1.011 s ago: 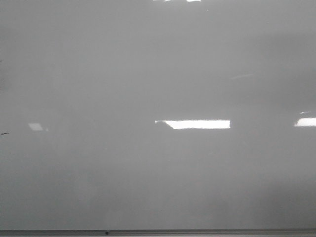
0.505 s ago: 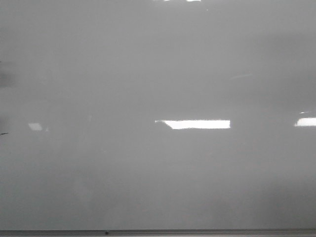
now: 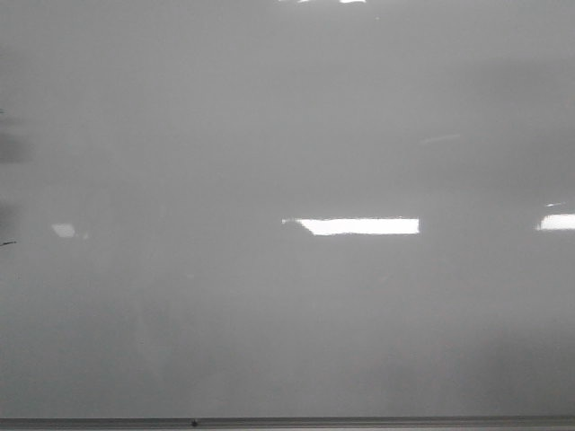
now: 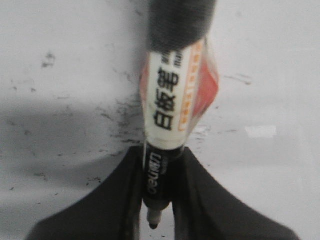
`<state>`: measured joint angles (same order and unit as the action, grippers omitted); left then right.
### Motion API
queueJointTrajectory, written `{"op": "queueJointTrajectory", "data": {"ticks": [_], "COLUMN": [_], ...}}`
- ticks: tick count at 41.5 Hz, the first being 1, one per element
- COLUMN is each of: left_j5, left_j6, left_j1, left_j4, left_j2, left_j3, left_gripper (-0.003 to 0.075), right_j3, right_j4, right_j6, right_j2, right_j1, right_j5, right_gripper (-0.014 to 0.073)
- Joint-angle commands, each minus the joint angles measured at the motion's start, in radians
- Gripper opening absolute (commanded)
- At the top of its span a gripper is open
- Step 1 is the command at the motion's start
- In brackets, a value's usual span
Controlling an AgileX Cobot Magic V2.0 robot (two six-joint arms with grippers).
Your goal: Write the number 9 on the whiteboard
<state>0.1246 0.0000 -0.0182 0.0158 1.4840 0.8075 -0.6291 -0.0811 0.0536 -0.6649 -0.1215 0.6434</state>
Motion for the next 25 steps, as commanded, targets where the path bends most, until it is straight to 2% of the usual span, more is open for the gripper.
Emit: {"op": "queueJointTrajectory", "data": {"ticks": [1,9,17,25], "left_j5": [-0.007,0.214,0.516,0.677], "left_j6": [0.000,0.031,0.219,0.452], "left_j1": [0.001,-0.001,-0.054,-0.200], "left_j4": [-0.008,0.005,-0.002,-0.077], "left_j2": [-0.055,-0.155,-0.228,-0.237], "left_j3": [0.043,0.108,0.202,0.240], "left_gripper": [-0.0019,-0.0019,-0.0019,-0.0019], "right_j3": [-0.034,-0.057,-0.136,-0.207], "right_j4": [-0.011,-0.003,0.019,0.026], "right_j6": [-0.010,-0.010,-0.010,-0.072], "right_j2": [-0.003,0.001,-0.014,-0.082], "right_j1": [-0.003,-0.003,-0.003,-0.003], "right_j5": [-0.082,-0.058,0.055,0.186], "right_gripper": [0.0561,0.0561,0.0561,0.0561]}}
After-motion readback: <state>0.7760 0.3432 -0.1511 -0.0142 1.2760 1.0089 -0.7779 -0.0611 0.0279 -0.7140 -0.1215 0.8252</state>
